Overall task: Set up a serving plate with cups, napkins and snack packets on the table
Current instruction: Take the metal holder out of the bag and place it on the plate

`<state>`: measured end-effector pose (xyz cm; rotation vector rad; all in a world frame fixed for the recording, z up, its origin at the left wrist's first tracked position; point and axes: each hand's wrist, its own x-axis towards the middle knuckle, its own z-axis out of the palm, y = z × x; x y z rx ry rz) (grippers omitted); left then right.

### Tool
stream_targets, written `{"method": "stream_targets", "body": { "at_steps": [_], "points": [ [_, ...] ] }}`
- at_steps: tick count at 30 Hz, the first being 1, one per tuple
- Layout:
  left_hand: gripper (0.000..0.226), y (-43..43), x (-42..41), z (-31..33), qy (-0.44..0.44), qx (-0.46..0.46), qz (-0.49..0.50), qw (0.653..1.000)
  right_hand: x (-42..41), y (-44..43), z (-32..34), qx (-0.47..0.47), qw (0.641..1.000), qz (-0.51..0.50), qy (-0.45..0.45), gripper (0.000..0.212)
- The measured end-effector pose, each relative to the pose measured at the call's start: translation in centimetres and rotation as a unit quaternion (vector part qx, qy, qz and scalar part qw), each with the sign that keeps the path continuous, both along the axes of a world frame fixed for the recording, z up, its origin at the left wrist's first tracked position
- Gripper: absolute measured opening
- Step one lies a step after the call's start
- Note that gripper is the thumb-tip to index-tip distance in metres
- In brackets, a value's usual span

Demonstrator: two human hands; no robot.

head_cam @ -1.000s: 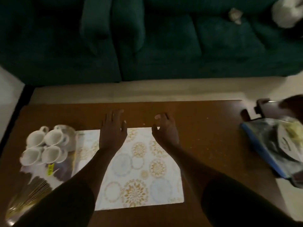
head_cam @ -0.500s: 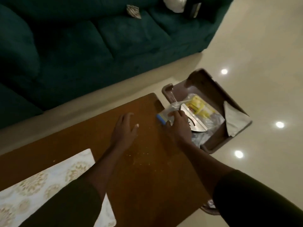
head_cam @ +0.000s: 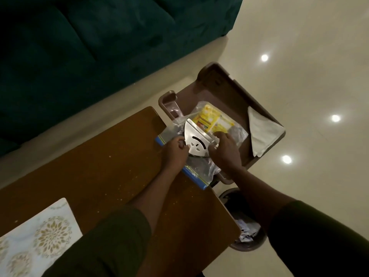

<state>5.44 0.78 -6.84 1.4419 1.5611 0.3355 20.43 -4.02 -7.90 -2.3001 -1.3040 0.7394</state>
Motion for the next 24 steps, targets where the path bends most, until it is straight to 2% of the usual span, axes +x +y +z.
{"method": "stream_targets", "body": {
  "at_steps": [4,10,15,19,21,24],
  "points": [
    [0.035,0.3,0.7,-0.7,-0.014,-0.045,0.04,0.998,0.3,0.5,-0.6,-0.025,0.999,0.007,0.026,0.044],
    [0.035,0.1,1.4,-1.0,-0.098,-0.116,0.085,0.985,0.3,1.4,-1.4,-0.051,0.998,0.022,0.037,0.03],
    [0.029,0.3,0.2,-0.4,-0.217,-0.139,0.123,0.958,-0.1,1.8,-0.4,0.026,0.999,-0.02,0.008,0.031],
    [0.044,0.4,-2.5,0.9,-0.283,-0.128,0.209,0.927,-3.4,2.4,0.9,0.041,0.999,-0.01,0.001,0.033],
    [0.047,0.5,-5.1,1.5,-0.291,-0.125,0.25,0.915,-6.5,2.7,1.3,0.035,0.999,-0.001,0.01,0.034],
    [0.047,0.4,-10.6,2.1,-0.271,-0.118,0.272,0.916,-11.8,3.1,1.9,0.019,0.999,0.034,0.013,0.037]
  ]
}}
